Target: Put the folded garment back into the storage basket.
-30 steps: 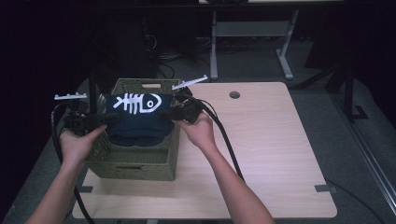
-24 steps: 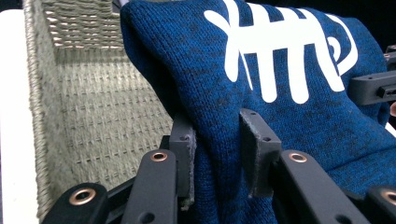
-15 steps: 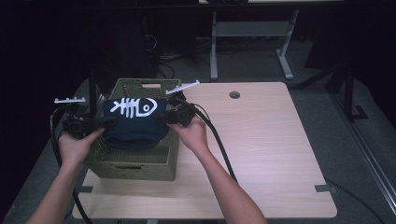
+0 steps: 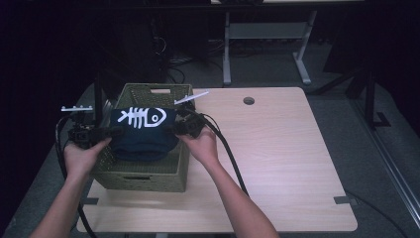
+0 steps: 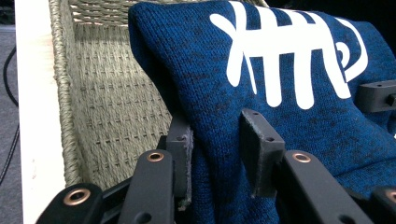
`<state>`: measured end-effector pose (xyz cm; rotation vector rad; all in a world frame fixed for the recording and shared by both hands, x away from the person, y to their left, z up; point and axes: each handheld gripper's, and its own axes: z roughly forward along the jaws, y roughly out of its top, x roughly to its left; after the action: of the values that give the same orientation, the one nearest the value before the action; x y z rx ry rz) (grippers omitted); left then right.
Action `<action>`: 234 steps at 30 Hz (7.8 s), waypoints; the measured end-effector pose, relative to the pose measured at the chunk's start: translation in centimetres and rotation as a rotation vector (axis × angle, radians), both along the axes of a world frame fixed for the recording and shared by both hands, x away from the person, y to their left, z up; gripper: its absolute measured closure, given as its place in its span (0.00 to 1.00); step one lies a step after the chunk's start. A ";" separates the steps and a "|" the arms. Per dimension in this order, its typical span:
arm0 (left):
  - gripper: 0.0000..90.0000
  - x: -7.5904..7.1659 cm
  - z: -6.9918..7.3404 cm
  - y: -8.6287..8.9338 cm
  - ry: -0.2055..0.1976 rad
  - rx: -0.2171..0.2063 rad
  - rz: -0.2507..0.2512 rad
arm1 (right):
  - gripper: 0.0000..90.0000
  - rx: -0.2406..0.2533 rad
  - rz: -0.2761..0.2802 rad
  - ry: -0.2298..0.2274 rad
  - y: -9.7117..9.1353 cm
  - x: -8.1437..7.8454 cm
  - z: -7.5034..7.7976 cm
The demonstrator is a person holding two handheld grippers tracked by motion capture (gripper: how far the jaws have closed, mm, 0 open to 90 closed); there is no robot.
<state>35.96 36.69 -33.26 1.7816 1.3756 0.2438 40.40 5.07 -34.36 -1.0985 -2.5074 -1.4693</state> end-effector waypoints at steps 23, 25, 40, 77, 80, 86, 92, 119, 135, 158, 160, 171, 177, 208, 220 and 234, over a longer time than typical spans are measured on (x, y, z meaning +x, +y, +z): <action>0.73 0.8 -1.5 0.3 0.046 0.006 0.003 | 0.78 -0.018 -0.007 0.027 0.4 0.2 -1.7; 0.73 0.8 -1.5 0.3 0.046 0.004 0.002 | 0.78 -0.019 -0.008 0.028 0.4 0.3 -1.7; 0.72 1.1 -2.3 0.4 0.075 0.009 -0.002 | 0.77 -0.038 -0.005 0.041 0.4 0.3 -2.3; 0.67 1.0 -1.2 0.0 0.026 -0.026 0.012 | 0.56 -0.053 -0.054 -0.031 -1.6 0.1 0.0; 0.66 0.8 -0.7 -0.6 -0.002 -0.043 -0.001 | 0.54 -0.043 -0.032 -0.041 -2.2 0.1 0.4; 0.62 0.2 0.1 -1.6 -0.036 -0.046 -0.023 | 0.50 -0.006 -0.027 -0.036 -3.5 0.0 0.7; 0.59 -0.1 0.6 -3.0 -0.055 -0.054 -0.059 | 0.46 0.012 -0.019 -0.040 -4.6 -0.4 0.8; 0.49 -0.1 1.7 -7.5 -0.095 -0.087 -0.159 | 0.39 0.037 -0.036 -0.059 -10.1 -0.8 1.6; 0.43 -0.2 2.2 -10.4 -0.114 -0.093 -0.205 | 0.35 0.064 -0.064 -0.060 -14.4 -1.6 1.8; 0.31 -0.2 2.5 -14.2 -0.124 -0.081 -0.264 | 0.30 0.098 -0.079 -0.073 -18.6 -2.6 1.5; 0.30 -0.3 2.4 -14.7 -0.122 -0.083 -0.267 | 0.29 0.110 -0.080 -0.073 -19.4 -2.8 1.4; 0.26 -0.6 2.7 -17.0 -0.131 -0.068 -0.281 | 0.27 0.116 -0.105 -0.083 -22.1 -3.4 1.0; 0.26 -0.8 2.7 -18.4 -0.134 -0.062 -0.300 | 0.25 0.119 -0.118 -0.077 -23.5 -3.8 0.7; 0.20 -1.6 0.9 -25.7 -0.108 -0.050 -0.400 | 0.15 0.085 -0.182 -0.036 -29.4 -6.0 -1.2; 0.18 -2.3 -0.1 -27.6 -0.096 -0.063 -0.435 | 0.16 0.054 -0.221 -0.031 -31.7 -7.1 -2.5; 0.18 -3.9 -2.3 -30.1 -0.082 -0.073 -0.468 | 0.16 0.040 -0.288 -0.020 -34.5 -8.8 -4.2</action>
<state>32.08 6.54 -35.56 1.9489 0.8662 0.0132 31.60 -29.48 -38.58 -1.4957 -2.3990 -1.5916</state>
